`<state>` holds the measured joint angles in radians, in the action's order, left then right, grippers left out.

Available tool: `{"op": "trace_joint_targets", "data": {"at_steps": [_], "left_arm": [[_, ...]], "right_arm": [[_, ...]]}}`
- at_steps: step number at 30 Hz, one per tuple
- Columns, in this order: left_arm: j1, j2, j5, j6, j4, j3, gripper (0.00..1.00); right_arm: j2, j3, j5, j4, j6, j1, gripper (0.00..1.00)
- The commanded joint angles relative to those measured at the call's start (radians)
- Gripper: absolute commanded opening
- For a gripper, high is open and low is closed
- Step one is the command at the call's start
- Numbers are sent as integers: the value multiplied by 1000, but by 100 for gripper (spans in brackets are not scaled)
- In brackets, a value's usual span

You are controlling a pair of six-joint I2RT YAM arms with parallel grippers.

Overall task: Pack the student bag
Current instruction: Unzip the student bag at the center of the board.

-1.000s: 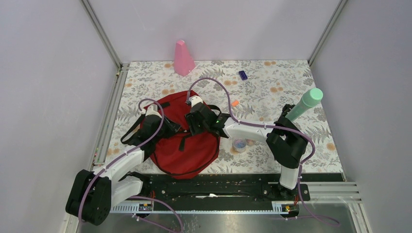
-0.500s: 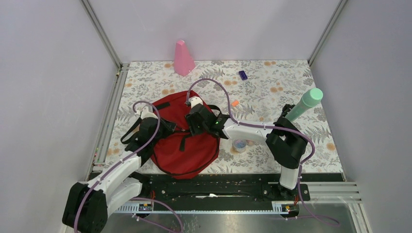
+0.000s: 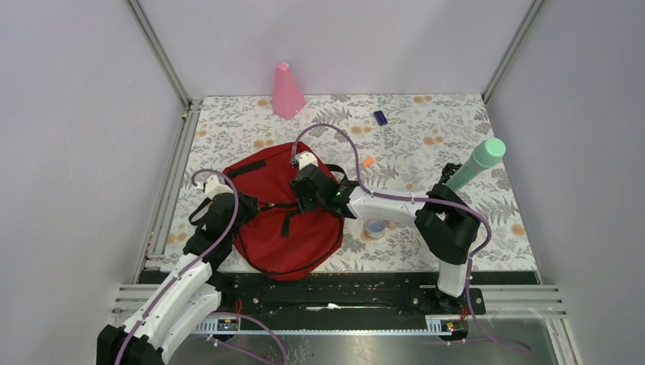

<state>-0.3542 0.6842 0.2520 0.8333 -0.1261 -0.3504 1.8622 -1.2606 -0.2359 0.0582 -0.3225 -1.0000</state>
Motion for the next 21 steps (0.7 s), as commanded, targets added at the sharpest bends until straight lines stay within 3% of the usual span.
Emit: {"op": "trace_joint_targets", "data": {"at_steps": [1,9,21], "left_arm": [[30,-48,90,-37,-134,-19,0],[165,-180,79,-23,-258,8,0],[249,-282,117,10,-359,19,0]], "right_arm": [[16,10,-81,66,3,-8,53],[11,9,-92,67,-1,-8,53],[0,11,-105,75,-1,-8,53]]}}
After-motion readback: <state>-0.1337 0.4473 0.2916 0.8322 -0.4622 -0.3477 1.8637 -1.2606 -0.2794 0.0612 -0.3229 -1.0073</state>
